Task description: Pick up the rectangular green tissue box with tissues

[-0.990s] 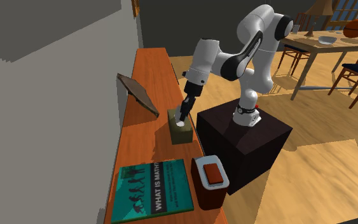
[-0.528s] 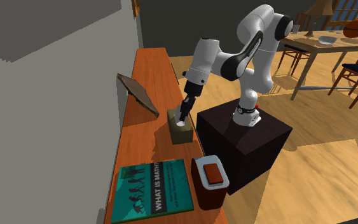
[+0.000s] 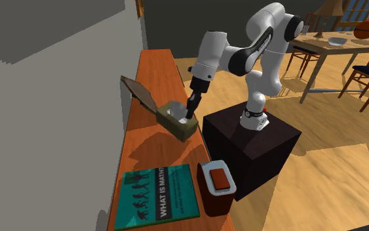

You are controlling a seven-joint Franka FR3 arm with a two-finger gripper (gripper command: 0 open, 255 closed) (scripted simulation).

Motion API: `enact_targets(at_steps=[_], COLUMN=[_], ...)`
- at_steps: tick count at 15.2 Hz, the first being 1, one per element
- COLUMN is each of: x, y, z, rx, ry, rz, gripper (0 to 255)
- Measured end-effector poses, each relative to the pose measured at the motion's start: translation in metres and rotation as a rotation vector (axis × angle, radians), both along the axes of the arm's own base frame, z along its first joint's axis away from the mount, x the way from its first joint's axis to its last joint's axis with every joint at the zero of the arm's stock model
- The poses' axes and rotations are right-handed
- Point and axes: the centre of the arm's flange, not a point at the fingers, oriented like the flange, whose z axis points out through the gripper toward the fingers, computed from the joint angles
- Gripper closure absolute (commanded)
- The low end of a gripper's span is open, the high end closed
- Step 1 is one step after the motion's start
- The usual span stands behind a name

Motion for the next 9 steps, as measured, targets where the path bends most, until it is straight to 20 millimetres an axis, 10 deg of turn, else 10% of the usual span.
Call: enact_targets(at_steps=[9], x=[0.001], y=[-0.001], z=[0.045], rx=[0.000], ry=[0.000], rz=[0.000], gripper=[255])
